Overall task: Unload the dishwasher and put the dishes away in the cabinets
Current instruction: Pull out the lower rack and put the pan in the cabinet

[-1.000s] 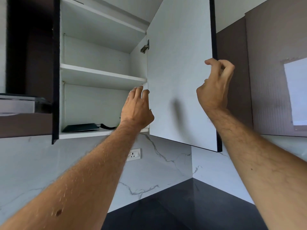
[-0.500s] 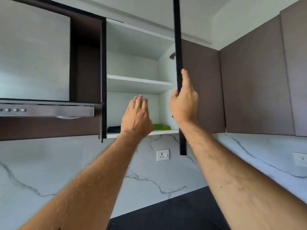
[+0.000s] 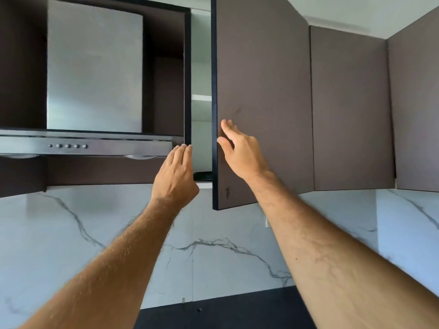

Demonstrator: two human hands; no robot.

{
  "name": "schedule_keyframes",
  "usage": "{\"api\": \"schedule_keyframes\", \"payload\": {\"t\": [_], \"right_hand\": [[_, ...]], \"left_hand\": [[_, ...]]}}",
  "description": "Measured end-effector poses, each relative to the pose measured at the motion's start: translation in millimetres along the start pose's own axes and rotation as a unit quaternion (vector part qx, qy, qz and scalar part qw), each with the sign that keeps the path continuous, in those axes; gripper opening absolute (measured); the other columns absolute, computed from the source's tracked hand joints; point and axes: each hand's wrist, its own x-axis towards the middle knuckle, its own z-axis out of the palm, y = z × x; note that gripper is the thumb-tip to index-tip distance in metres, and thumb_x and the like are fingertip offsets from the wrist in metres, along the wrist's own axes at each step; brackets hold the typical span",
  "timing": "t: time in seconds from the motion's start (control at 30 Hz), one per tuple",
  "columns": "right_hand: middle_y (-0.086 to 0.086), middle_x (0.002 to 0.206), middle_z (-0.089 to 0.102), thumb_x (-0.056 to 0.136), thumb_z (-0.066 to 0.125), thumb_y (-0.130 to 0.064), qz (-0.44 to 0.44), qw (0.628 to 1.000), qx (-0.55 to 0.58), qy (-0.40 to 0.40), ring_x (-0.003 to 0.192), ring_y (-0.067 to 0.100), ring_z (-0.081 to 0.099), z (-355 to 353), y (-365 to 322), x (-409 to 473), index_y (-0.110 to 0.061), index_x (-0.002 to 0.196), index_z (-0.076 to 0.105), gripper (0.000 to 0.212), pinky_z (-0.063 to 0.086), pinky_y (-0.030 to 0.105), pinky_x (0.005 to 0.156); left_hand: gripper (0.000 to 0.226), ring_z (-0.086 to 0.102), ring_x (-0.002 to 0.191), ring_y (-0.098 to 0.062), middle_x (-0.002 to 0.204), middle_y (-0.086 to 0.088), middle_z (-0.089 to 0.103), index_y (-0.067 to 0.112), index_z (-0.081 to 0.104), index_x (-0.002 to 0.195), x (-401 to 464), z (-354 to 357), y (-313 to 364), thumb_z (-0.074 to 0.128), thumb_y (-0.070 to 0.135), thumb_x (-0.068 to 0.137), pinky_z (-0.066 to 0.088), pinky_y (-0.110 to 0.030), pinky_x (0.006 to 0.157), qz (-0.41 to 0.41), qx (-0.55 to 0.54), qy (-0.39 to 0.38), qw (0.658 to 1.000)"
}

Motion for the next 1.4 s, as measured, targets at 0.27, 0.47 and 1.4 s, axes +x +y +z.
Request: {"api": "schedule_keyframes", "payload": {"t": [0.27,0.47,1.4], "right_hand": [[-0.001,0.161,0.023,0.104,0.048,-0.024,0.038,0.987,-0.020,-0.157,0.149,0.019,0.022,53.1,45.6,-12.6,-0.019,0.154,0.030,0.054,0.021,0.036,0.122],[-0.003,0.165,0.009,0.103,0.042,-0.018,0.033,0.962,-0.103,-0.252,0.151,0.023,0.014,87.3,71.6,-12.1,-0.020,0.158,0.018,0.060,0.022,0.041,0.121],[-0.005,0.166,-0.004,0.095,0.048,-0.006,0.128,0.931,-0.147,-0.309,0.152,0.028,0.004,179.8,103.5,-12.1,-0.024,0.159,0.004,0.079,0.030,0.054,0.116]], "left_hand": [[0.084,0.020,0.149,-0.027,0.159,-0.012,0.027,0.006,0.022,0.153,10.9,32.8,2.7,0.068,0.019,0.085,0.008,-0.028,0.114,0.059,0.049,0.016,0.997],[0.083,0.021,0.148,-0.030,0.157,-0.016,0.028,0.001,0.023,0.152,9.9,59.1,0.2,0.067,0.012,0.083,0.009,-0.031,0.117,0.068,0.071,-0.009,0.995],[0.082,0.002,0.151,-0.025,0.163,-0.012,0.013,0.004,0.012,0.155,15.4,144.4,-43.3,0.051,0.003,0.083,-0.001,-0.026,0.112,0.024,0.048,-0.049,0.997]]}}
